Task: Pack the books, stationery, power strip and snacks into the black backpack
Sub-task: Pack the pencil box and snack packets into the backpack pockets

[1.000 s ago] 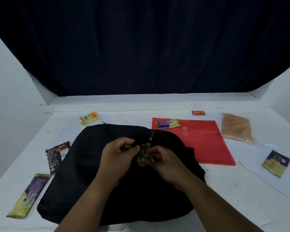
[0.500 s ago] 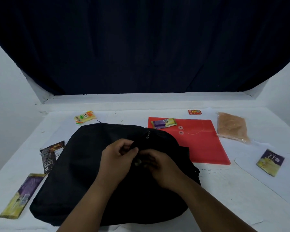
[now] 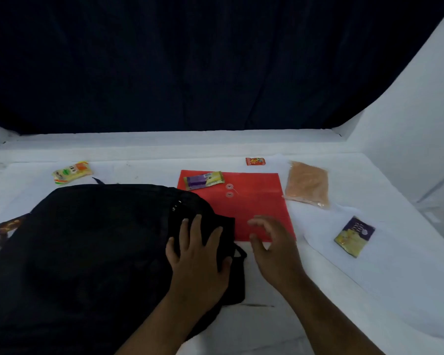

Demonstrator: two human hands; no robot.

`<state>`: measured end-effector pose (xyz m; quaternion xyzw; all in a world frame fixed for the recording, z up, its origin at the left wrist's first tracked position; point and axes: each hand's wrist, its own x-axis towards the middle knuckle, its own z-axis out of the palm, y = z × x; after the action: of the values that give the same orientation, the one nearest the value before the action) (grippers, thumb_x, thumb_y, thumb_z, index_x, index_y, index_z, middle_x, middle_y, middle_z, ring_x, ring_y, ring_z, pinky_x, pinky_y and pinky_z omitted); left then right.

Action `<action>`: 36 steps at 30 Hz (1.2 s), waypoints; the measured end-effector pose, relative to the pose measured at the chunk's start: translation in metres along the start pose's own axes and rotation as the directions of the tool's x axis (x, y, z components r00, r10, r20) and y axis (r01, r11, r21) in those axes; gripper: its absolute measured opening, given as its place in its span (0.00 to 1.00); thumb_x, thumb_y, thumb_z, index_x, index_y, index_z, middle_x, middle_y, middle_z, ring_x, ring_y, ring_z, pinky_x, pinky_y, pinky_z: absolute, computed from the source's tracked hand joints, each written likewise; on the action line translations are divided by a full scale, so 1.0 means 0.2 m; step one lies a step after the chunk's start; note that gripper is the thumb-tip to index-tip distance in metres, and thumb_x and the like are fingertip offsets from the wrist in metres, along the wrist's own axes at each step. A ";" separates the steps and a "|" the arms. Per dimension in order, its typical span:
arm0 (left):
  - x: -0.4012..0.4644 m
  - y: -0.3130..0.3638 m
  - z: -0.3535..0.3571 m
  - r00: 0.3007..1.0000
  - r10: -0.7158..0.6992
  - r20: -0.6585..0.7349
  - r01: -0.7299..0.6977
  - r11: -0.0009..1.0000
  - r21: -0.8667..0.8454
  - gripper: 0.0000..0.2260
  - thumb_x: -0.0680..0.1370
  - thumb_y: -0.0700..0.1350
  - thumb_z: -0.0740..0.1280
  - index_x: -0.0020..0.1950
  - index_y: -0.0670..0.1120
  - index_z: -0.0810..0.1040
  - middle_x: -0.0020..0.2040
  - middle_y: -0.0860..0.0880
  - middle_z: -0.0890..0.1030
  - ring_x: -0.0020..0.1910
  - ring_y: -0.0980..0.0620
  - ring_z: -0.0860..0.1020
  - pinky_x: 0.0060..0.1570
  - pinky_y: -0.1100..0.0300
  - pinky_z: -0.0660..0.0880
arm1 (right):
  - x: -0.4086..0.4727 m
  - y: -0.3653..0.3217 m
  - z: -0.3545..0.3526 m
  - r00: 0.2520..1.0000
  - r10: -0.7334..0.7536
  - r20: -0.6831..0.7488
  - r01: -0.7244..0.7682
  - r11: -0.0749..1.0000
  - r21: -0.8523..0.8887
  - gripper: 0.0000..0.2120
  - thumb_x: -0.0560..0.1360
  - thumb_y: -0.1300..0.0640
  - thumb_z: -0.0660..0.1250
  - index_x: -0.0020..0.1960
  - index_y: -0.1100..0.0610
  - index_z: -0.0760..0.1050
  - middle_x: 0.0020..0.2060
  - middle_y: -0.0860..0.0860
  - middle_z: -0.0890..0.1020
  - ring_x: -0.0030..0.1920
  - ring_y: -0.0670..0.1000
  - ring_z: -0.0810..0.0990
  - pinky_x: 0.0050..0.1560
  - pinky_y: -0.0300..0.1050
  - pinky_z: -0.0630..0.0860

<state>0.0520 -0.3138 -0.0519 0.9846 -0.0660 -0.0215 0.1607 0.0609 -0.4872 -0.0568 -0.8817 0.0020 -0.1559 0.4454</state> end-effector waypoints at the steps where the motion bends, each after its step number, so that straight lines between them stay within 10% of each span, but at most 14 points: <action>1: 0.01 0.05 0.06 0.999 0.043 0.011 -0.043 0.999 0.020 0.28 0.79 0.63 0.51 0.79 0.61 0.53 0.82 0.49 0.39 0.79 0.45 0.34 0.75 0.40 0.37 | 0.01 0.08 -0.05 1.000 0.007 -0.010 -0.008 0.997 -0.075 0.15 0.76 0.62 0.69 0.60 0.48 0.77 0.60 0.44 0.77 0.62 0.42 0.75 0.63 0.35 0.72; 5: 0.06 0.16 0.28 0.996 0.083 0.027 -0.084 0.996 0.020 0.31 0.76 0.66 0.46 0.74 0.57 0.69 0.82 0.42 0.51 0.81 0.39 0.46 0.75 0.39 0.48 | 0.02 0.39 -0.28 0.987 0.140 -0.080 -0.158 0.937 -0.312 0.22 0.74 0.59 0.71 0.67 0.50 0.72 0.73 0.54 0.67 0.75 0.55 0.64 0.72 0.56 0.68; 12: 0.08 0.15 0.41 0.993 0.084 -0.087 -0.067 0.981 0.183 0.22 0.75 0.63 0.57 0.61 0.56 0.79 0.77 0.42 0.64 0.78 0.36 0.58 0.69 0.37 0.61 | 0.02 0.80 -0.56 0.912 0.392 -0.123 -0.391 0.736 -0.552 0.40 0.73 0.40 0.69 0.78 0.53 0.56 0.78 0.55 0.56 0.78 0.60 0.50 0.74 0.61 0.57; 20: 0.07 0.16 0.45 0.981 0.080 -0.179 -0.054 0.988 0.145 0.18 0.73 0.61 0.62 0.60 0.58 0.79 0.78 0.45 0.64 0.79 0.41 0.56 0.70 0.39 0.60 | -0.11 0.85 -0.50 0.987 0.071 -0.146 -0.135 0.860 -0.492 0.20 0.76 0.51 0.70 0.65 0.57 0.76 0.60 0.54 0.81 0.63 0.59 0.75 0.65 0.58 0.70; 29: 0.07 0.16 0.46 0.974 0.063 -0.217 -0.037 0.992 0.123 0.18 0.73 0.60 0.64 0.61 0.59 0.78 0.79 0.47 0.63 0.80 0.44 0.54 0.72 0.42 0.58 | -0.14 0.63 -0.57 0.884 0.305 -0.354 -0.269 0.952 0.148 0.12 0.82 0.50 0.54 0.55 0.49 0.75 0.47 0.39 0.79 0.48 0.50 0.81 0.43 0.41 0.76; 33: 0.06 0.16 0.45 0.975 0.067 -0.212 -0.045 0.993 0.109 0.19 0.72 0.61 0.64 0.61 0.59 0.78 0.79 0.47 0.63 0.80 0.43 0.54 0.72 0.41 0.58 | -0.05 0.46 -0.56 0.797 0.601 0.061 -0.473 0.557 0.682 0.04 0.82 0.54 0.63 0.54 0.50 0.77 0.51 0.53 0.80 0.47 0.56 0.83 0.40 0.51 0.82; 36: 0.06 0.15 0.45 0.970 0.077 -0.229 -0.079 0.997 -0.001 0.21 0.71 0.65 0.66 0.62 0.62 0.78 0.78 0.50 0.66 0.80 0.45 0.56 0.73 0.42 0.58 | -0.03 0.37 -0.52 0.787 0.539 0.300 -0.567 0.439 0.697 0.23 0.72 0.64 0.75 0.62 0.52 0.70 0.52 0.57 0.80 0.48 0.56 0.83 0.47 0.49 0.82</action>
<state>0.0552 -0.3721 -0.1268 0.9763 -0.0857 0.0978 0.1730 0.0367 -0.6126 -0.0597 -0.5639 0.2166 0.0270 0.7965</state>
